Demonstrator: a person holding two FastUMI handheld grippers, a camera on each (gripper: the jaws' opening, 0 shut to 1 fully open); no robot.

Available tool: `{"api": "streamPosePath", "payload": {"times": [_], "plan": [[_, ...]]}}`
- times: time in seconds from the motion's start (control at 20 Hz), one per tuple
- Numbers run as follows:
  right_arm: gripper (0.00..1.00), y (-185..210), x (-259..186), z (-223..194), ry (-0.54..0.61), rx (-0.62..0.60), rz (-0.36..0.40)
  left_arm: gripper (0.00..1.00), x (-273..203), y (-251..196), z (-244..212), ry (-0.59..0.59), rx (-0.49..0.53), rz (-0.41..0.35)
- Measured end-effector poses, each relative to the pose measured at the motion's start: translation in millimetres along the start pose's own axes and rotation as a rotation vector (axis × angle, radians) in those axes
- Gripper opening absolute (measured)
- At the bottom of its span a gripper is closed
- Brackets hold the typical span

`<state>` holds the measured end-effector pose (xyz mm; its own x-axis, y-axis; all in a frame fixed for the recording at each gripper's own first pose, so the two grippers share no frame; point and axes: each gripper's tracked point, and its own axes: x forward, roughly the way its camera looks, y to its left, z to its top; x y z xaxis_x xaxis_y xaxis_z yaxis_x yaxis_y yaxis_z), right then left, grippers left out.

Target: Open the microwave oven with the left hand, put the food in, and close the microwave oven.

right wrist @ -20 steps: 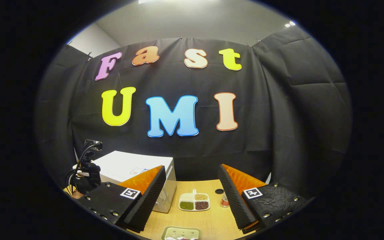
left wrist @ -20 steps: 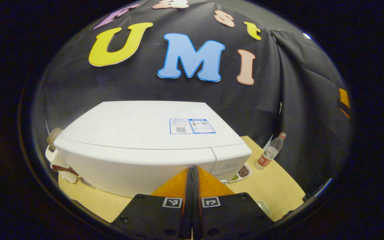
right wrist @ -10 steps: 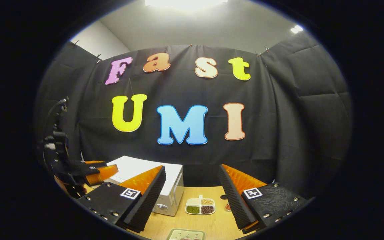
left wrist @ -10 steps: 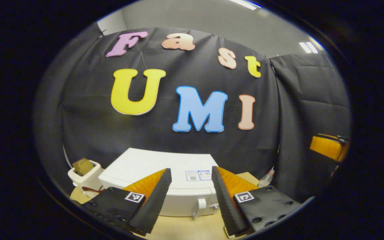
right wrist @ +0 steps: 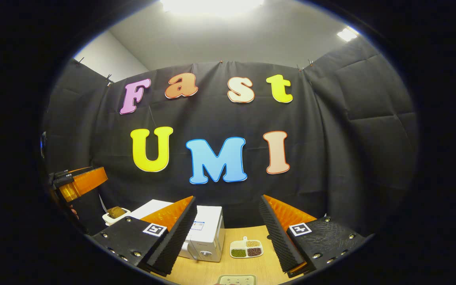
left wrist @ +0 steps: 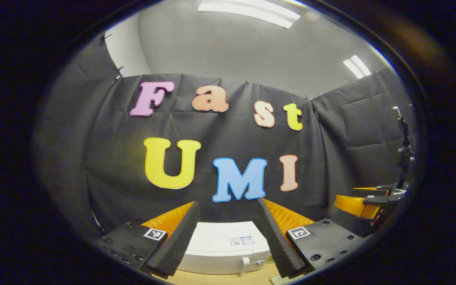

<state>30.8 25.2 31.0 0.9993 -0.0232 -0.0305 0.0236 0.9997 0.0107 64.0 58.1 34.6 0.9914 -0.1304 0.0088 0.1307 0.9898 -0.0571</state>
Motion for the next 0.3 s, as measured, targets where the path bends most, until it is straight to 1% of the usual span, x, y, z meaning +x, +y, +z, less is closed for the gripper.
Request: {"api": "streamPosePath", "payload": {"times": [0.05,0.15,0.3], "plan": [[0.96,2.6,-4.1,2.4,-0.005,-0.002,-0.008,0.96,-3.2,3.5,-6.8,0.016,-0.005,-0.005],[0.97,7.9,-9.1,2.3,-0.005,-0.014,-0.023,0.96,-6.8,8.5,-7.3,0.018,-0.032,-0.016],[0.96,18.9,-16.1,-3.1,0.014,-0.031,-0.027,0.96,-8.5,17.3,-4.8,0.008,-0.050,-0.026]]}}
